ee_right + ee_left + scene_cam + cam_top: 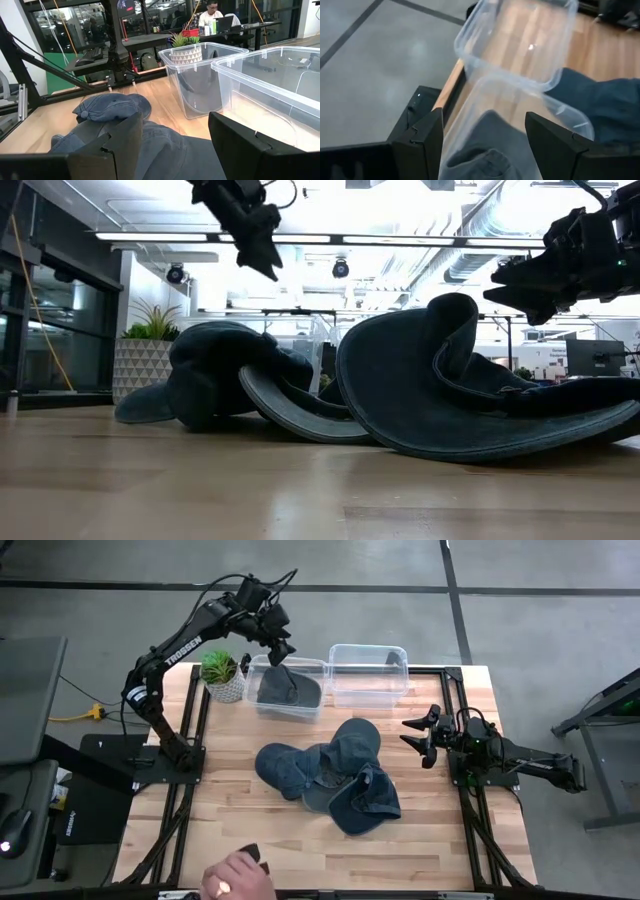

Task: Pick & Place hat
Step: Put the middle left blue cap into the right transparent bin

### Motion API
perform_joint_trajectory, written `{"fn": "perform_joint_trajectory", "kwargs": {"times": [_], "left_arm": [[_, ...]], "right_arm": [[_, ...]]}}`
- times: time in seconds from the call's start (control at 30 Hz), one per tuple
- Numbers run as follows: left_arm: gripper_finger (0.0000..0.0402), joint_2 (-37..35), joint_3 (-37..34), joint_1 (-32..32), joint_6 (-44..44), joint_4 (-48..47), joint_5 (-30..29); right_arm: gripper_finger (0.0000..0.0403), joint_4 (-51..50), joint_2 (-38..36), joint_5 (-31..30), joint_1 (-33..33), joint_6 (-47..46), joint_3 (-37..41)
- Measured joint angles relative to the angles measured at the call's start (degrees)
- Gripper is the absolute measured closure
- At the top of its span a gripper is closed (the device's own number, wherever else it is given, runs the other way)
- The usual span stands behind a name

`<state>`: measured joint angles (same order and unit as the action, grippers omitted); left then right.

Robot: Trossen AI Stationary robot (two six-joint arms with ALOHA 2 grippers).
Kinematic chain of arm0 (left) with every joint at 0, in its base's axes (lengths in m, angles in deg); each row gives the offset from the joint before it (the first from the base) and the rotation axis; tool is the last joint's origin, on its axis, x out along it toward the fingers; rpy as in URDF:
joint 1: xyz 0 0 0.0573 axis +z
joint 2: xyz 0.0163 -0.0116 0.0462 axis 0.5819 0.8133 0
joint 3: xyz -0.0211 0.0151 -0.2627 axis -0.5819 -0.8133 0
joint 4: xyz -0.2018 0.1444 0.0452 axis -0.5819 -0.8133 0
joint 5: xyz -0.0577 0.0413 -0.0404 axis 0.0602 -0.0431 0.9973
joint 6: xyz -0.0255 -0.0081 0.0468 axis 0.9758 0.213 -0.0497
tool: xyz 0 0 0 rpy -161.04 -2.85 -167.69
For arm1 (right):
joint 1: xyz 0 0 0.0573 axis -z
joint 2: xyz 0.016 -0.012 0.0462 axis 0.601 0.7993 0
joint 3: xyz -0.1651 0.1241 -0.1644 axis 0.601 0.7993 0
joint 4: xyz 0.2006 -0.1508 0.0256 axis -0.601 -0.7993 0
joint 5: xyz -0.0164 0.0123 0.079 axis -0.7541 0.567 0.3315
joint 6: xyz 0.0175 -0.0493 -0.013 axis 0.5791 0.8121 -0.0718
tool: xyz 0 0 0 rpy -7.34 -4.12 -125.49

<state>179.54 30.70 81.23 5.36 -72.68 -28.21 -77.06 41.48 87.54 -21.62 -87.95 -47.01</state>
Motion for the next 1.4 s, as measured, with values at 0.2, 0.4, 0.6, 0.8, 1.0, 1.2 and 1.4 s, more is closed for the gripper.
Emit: {"fn": "perform_joint_trajectory", "kwargs": {"times": [0.2, 0.4, 0.6, 0.8, 1.0, 1.2, 1.4], "left_arm": [[0.0175, -2.72, 1.25, -4.78, 4.18, -2.14, -1.11], [0.0175, -5.36, 1.23, -11.92, 9.66, -5.0, -7.75], [0.0175, -6.7, 1.23, -20.16, 16.7, -9.08, -13.99], [0.0175, -6.7, 1.23, -27.54, 27.22, -12.42, -16.13], [0.0175, -6.7, 1.21, -35.81, 37.08, -12.88, -18.84], [0.0175, -6.7, 1.18, -45.2, 49.43, -16.75, -28.35], [0.0175, -7.62, 1.14, -55.02, 59.71, -23.18, -33.49]], "right_arm": [[0.0181, 0.01, 0.0, -0.01, 0.0, 0.0, 0.0], [0.0181, 0.02, 0.0, -0.01, 0.01, 0.0, 0.0], [0.0181, 0.0, 0.0, 0.01, -0.01, 0.0, 0.0], [0.0181, 0.0, 0.0, 0.01, -0.01, 0.0, 0.0], [0.0181, 0.01, 0.0, 0.0, 0.0, 0.0, 0.0], [0.0181, 0.0, 0.0, 0.01, -0.01, 0.0, 0.0], [0.0181, 0.0, 0.0, 0.0, 0.0, 0.0, 0.0]]}}
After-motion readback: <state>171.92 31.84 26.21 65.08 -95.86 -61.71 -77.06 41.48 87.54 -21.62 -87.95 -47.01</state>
